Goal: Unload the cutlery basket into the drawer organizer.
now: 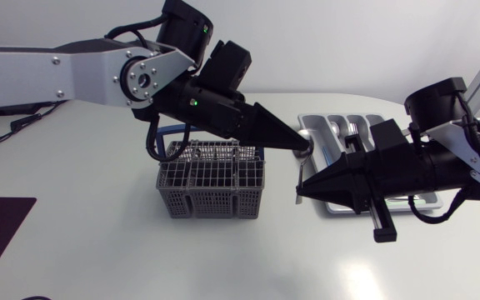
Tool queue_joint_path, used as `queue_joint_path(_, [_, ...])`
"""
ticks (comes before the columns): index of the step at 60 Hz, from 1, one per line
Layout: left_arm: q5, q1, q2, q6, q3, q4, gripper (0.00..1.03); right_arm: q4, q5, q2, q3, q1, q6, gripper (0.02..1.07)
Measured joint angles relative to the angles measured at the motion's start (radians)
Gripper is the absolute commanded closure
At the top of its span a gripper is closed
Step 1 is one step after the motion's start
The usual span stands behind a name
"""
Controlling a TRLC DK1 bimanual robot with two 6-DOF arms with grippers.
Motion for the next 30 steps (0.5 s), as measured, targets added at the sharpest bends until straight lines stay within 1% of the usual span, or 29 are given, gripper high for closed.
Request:
queue_joint_path(2, [0.000,0.001,0.001,0.000,0.004,-0.009,0.36,0.000,0.000,0.002,0.000,0.000,0.000,1.01])
queue_joint_path(3, [0.000,0.002,0.002,0.000,0.007,-0.015,0.20,0.000,0.000,0.002,0.000,-0.002,0.000,1.01])
queue_joint_path(4, [-0.001,0.005,0.003,-0.001,0.009,-0.017,0.10,0.000,0.000,0.003,0.000,-0.002,0.000,1.01])
queue_joint_path(5, [-0.001,0.007,0.004,0.000,0.012,-0.018,0.02,0.000,0.001,0.003,0.000,-0.002,-0.001,1.01])
queue_joint_path(12, [-0.009,0.043,0.006,-0.001,0.035,-0.041,0.03,0.000,0.006,0.003,0.000,-0.018,-0.002,1.01])
queue_joint_path(15, [-0.017,0.057,0.006,-0.002,0.050,-0.060,0.03,0.000,0.026,0.002,0.000,-0.034,-0.009,1.01])
queue_joint_path(20, [-0.069,0.072,0.006,-0.009,0.072,-0.100,0.03,0.018,0.081,-0.008,-0.002,-0.059,-0.017,1.01])
queue_joint_path(23, [-0.109,0.077,0.005,-0.020,0.081,-0.121,0.03,0.058,0.142,-0.029,-0.013,-0.071,-0.020,1.01])
queue_joint_path(27, [-0.167,0.077,0.004,-0.027,0.097,-0.163,0.03,0.143,0.211,-0.067,-0.046,-0.076,-0.016,1.01])
queue_joint_path(30, [-0.222,0.076,0.004,-0.031,0.115,-0.211,0.03,0.217,0.293,-0.100,-0.084,-0.071,-0.016,1.01])
